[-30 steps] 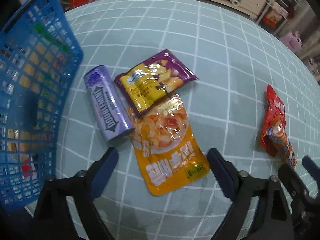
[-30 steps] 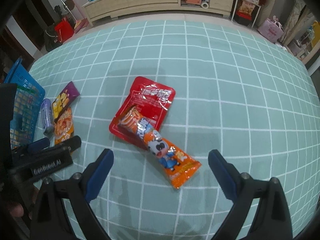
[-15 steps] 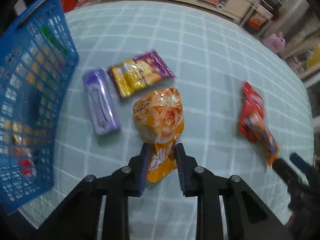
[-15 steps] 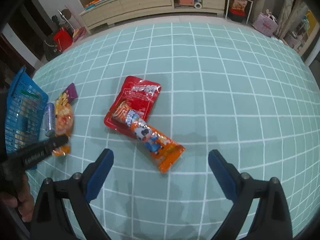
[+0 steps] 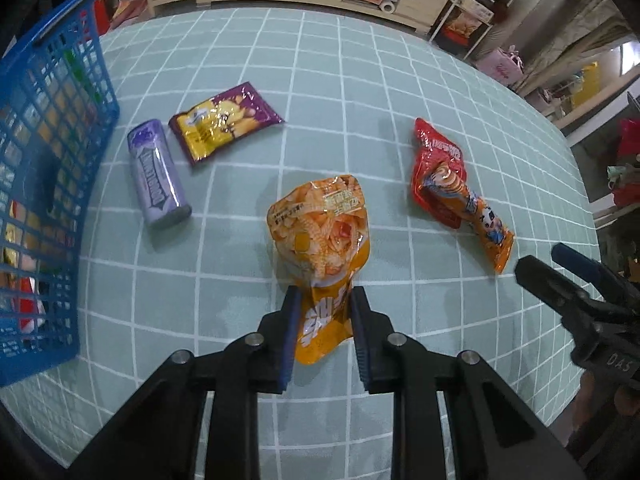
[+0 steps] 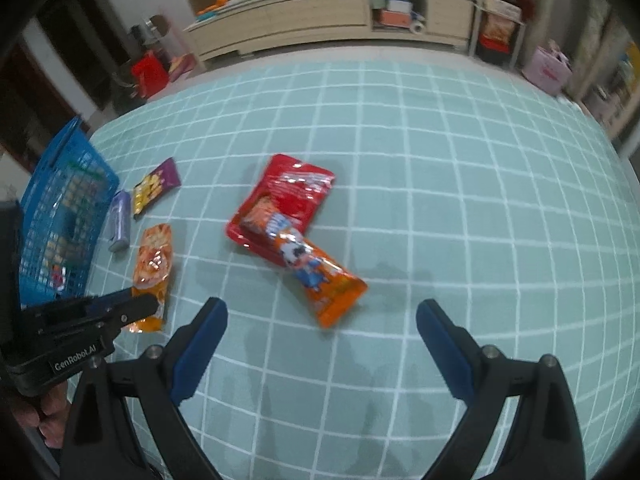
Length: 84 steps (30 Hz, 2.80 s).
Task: Organize snacks
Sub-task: 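Grasp the red-and-orange candy stick packet with the right gripper, then lift the orange pouch with the left gripper while the right lifts the candy packet, then carry the orange pouch and candy packet over the blue basket with both grippers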
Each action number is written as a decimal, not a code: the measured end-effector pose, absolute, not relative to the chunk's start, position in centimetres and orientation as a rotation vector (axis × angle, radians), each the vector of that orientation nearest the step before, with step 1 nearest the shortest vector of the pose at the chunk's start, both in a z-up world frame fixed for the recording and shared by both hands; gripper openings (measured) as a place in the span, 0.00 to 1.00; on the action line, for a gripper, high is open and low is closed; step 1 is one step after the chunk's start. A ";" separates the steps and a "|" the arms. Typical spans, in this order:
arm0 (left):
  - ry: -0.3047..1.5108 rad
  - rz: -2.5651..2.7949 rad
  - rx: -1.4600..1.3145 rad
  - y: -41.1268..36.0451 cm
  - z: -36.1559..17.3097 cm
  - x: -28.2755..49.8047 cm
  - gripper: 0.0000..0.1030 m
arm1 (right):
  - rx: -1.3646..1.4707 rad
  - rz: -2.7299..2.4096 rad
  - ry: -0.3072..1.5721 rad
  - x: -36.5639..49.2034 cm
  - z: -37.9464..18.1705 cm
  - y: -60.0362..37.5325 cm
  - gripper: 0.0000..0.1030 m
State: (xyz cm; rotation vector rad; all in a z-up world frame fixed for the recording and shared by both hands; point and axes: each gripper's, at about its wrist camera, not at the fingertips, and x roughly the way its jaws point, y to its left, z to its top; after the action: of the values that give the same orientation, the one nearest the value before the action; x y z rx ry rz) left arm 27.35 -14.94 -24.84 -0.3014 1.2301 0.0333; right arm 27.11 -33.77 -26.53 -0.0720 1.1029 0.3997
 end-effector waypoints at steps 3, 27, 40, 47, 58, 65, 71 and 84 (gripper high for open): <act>1.216 0.022 -0.287 -14.6 -24.5 27.8 0.22 | -0.101 0.428 1.099 28.1 -26.9 -32.5 0.95; 1.094 -0.119 -0.158 -17.2 -21.1 25.6 0.22 | -0.196 0.444 1.066 24.2 -25.2 -28.4 0.13; 0.956 -0.094 -0.142 -13.2 -15.0 19.1 0.22 | -0.167 0.489 0.956 16.6 -18.3 -24.2 0.13; 0.908 -0.068 -0.145 -8.1 -12.2 16.7 0.22 | -0.177 0.510 0.892 14.6 -15.1 -19.8 0.13; 0.864 -0.029 -0.132 -0.2 -9.5 14.8 0.22 | -0.115 0.545 0.876 14.2 -13.7 -12.5 0.13; 0.862 0.007 -0.161 4.4 -9.7 15.2 0.22 | -0.142 0.561 0.894 15.0 -14.4 -7.7 0.13; 0.884 0.015 -0.173 7.0 -11.1 16.4 0.22 | -0.149 0.562 0.936 16.6 -16.0 -4.2 0.13; 0.913 0.012 -0.192 9.3 -12.9 18.5 0.22 | -0.081 0.477 1.052 20.4 -19.7 -1.5 0.13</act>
State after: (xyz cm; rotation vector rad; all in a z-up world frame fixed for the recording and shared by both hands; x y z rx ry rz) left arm 18.51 9.35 -12.95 -0.1924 0.9134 0.0124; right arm 20.38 -1.52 -19.73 -0.0810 1.0516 0.4775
